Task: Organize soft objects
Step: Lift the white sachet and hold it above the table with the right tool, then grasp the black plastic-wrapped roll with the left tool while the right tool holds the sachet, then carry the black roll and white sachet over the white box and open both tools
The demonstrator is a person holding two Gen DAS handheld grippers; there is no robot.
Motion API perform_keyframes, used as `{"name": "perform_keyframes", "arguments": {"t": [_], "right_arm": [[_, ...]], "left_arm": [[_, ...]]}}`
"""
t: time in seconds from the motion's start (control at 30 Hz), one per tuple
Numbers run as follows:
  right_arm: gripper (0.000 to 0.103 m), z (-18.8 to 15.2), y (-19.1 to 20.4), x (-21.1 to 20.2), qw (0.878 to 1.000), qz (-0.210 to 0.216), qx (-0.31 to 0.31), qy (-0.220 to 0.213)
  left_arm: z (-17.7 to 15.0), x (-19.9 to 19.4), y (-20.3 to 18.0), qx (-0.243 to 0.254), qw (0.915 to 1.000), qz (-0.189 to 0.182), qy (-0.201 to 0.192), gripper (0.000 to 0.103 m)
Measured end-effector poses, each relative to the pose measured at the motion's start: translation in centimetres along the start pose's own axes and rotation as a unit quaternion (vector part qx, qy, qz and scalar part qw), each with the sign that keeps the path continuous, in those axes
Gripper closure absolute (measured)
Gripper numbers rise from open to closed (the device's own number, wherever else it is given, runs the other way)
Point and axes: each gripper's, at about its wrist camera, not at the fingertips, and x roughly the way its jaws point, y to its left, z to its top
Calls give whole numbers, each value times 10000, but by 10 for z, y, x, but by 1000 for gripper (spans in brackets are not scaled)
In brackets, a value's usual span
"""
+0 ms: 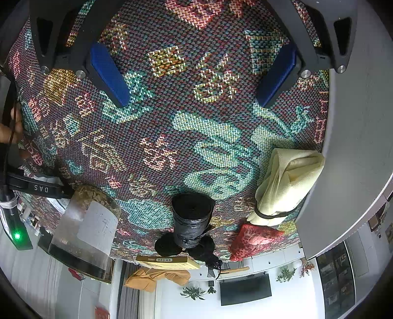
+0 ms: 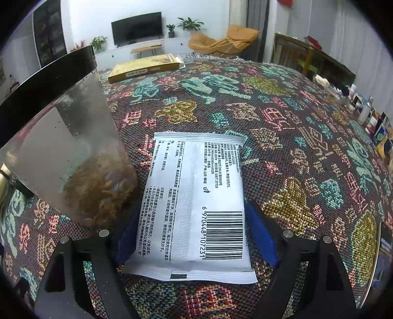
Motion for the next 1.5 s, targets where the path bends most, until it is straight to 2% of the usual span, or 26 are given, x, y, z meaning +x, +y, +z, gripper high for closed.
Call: {"name": "perform_keyframes", "arguments": {"t": [0.13, 0.27, 0.33, 0.4, 0.47, 0.53, 0.57, 0.63, 0.73, 0.8, 0.83, 0.87, 0.9, 0.97, 1.03, 1.07, 1.1, 1.23, 1.33, 1.4, 1.5], "right_arm": [[19, 0, 0, 0, 10000, 3, 1, 0], [19, 0, 0, 0, 10000, 5, 1, 0], [19, 0, 0, 0, 10000, 6, 2, 0], [19, 0, -1, 0, 10000, 7, 2, 0], [19, 0, 0, 0, 10000, 8, 2, -1], [19, 0, 0, 0, 10000, 8, 2, -1], [19, 0, 0, 0, 10000, 9, 3, -1], [19, 0, 0, 0, 10000, 10, 3, -1], [19, 0, -1, 1, 10000, 22, 9, -1], [19, 0, -2, 1, 10000, 41, 22, -3], [18, 0, -3, 2, 10000, 46, 25, 0], [18, 0, -3, 2, 10000, 51, 28, 4], [16, 0, -3, 2, 10000, 86, 32, 16], [16, 1, -6, 2, 9997, 239, 49, 43], [36, 6, -16, 1, 9988, 440, 189, 133], [38, 10, -24, 0, 9979, 520, 335, 190], [39, 14, -37, 0, 9940, 822, 659, 291], [40, 19, -71, -5, 9778, 1402, 1516, 352], [40, 19, -93, -25, 9595, 1809, 2156, 120], [40, 22, -97, -46, 9548, 1910, 2278, -94], [40, 31, -82, -84, 9579, 1998, 2032, -352]], "left_arm": [[12, 1, -4, 107, 9997, 49, 218, 0], [41, -17, -2, 223, 9992, 333, -14, 0], [65, -23, 12, 3, 9993, 369, -81, 0], [89, -19, 35, -446, 9984, 356, 35, 0], [105, -8, 55, -986, 9945, 151, 319, 0], [115, 1, 65, -1462, 9876, -366, 451, 0], [120, 6, 63, -1540, 9853, -581, 456, 0], [131, 22, 48, -1299, 9870, -730, 605, 0], [141, 55, 16, -570, 9940, -364, 865, 2], [142, 77, -2, -89, 9951, -63, 984, 13], [142, 84, -6, -10, 9947, 65, 1025, 17], [141, 92, -7, 8, 9940, 177, 1082, 25], [143, 92, -4, -154, 9954, 55, 941, 34], [144, 86, 4, -351, 9962, 101, 789, 63], [143, 81, 11, -530, 9952, -181, 800, 66], [142, 75, 13, -577, 9948, -324, 778, 66], [140, 68, 15, -600, 9945, -425, 744, 66], [134, 34, 23, -844, 9905, -928, 565, 66], [128, 1, 23, -995, 9856, -1311, 389, 66], [124, -22, 23, -1034, 9831, -1483, 282, 66], [120, -62, 33, -1128, 9773, -1792, 79, 66]]}}
